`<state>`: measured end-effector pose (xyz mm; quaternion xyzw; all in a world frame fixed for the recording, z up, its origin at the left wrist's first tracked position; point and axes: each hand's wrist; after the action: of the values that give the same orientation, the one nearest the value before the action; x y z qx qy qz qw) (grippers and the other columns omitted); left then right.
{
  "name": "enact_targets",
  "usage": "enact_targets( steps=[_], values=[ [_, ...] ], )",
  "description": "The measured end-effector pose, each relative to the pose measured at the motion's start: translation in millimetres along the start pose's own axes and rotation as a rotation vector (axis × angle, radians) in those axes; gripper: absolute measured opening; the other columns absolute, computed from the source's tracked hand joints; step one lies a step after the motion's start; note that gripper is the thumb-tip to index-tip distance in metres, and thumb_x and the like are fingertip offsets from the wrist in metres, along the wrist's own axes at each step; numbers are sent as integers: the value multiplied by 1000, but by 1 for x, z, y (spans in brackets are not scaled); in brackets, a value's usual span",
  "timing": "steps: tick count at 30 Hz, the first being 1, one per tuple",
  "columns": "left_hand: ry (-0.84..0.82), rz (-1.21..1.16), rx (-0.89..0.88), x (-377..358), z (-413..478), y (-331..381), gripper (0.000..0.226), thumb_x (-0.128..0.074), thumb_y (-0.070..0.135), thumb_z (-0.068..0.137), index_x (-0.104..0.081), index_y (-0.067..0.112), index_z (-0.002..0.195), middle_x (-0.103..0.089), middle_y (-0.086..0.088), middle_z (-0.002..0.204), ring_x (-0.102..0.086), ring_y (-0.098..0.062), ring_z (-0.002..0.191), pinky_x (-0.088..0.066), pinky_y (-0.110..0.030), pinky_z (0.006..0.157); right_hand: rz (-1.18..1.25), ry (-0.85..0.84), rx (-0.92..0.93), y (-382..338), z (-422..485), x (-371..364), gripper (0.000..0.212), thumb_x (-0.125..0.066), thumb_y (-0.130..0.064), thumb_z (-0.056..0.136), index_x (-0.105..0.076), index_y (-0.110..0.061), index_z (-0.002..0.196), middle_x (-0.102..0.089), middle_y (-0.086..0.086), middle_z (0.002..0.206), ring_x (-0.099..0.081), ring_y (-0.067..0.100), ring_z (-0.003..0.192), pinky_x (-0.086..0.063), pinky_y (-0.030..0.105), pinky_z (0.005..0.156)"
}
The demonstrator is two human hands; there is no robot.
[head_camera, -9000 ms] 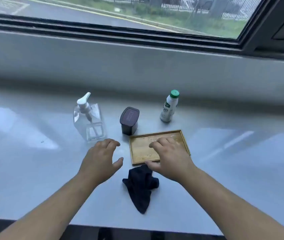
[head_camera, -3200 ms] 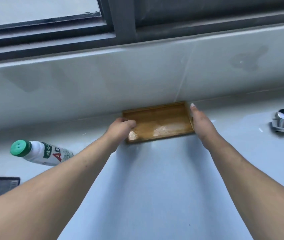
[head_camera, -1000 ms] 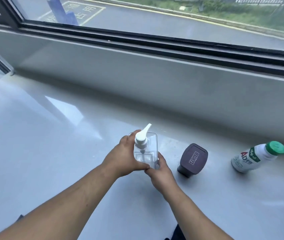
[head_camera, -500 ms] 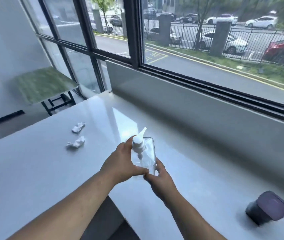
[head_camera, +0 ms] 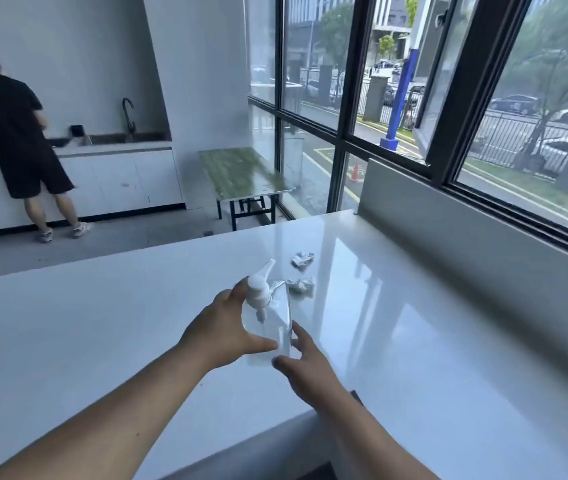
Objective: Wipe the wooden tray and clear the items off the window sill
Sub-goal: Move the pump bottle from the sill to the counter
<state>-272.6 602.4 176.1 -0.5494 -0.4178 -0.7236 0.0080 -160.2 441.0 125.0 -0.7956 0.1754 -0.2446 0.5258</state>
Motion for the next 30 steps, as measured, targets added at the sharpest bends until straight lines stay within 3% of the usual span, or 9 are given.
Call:
enact_targets(
  steps=[4,8,12,18,21,25,30],
  values=[
    [56,-22,52,30,-2,-45,119,-87,63,55,-12,76,147,-64,18,120,-63,-9,110,-62,-41,76,-20,-89,10,-17,26,-44,91,-64,-32,74,-29,-50,156,-50,-16,148,-67,-6,98,-52,13,71],
    [109,19,148,34,11,-84,112,-84,74,49,-20,72,141,-57,20,124,-62,-7,102,-53,-29,65,-45,-148,14,-24,61,-73,89,-64,-27,78,-29,-45,157,-50,-14,147,-67,0,93,-53,19,76],
    [118,22,203,24,48,-118,117,-83,78,45,-17,73,141,-55,19,122,-62,-9,96,-48,-26,60,-45,-182,-6,-19,113,-86,89,-63,-29,75,-32,-43,157,-52,-15,145,-68,0,92,-53,19,78],
    [89,44,337,1,120,-160,114,-79,81,45,-12,66,136,-45,22,112,-53,10,82,-38,-17,56,-30,-224,-90,-7,214,-94,89,-66,-28,76,-35,-39,158,-57,-11,143,-71,8,105,-55,20,81],
    [68,47,395,-15,159,-186,116,-81,78,47,-18,62,143,-50,18,119,-56,1,90,-39,-16,59,-41,-260,-144,-2,270,-99,88,-67,-27,80,-32,-37,160,-55,-9,147,-70,7,109,-55,20,82],
    [84,28,470,-31,194,-219,118,-85,70,54,-22,55,153,-51,14,132,-58,-8,105,-50,-29,72,-54,-306,-171,10,330,-114,84,-68,-33,81,-35,-41,158,-55,-11,147,-67,3,110,-52,18,78],
    [86,-5,514,-31,220,-257,121,-87,74,54,-22,57,154,-45,24,136,-53,-1,119,-48,-29,78,-37,-304,-195,26,373,-145,78,-65,-48,79,-38,-50,152,-54,-20,144,-65,3,110,-52,20,80]
  ],
)
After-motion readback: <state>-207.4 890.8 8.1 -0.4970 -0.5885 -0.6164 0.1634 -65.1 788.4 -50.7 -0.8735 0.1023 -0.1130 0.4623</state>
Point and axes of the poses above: each hand's wrist, its own z-axis towards the middle knuckle, its own x-axis out of the back of the hand, y = z × x
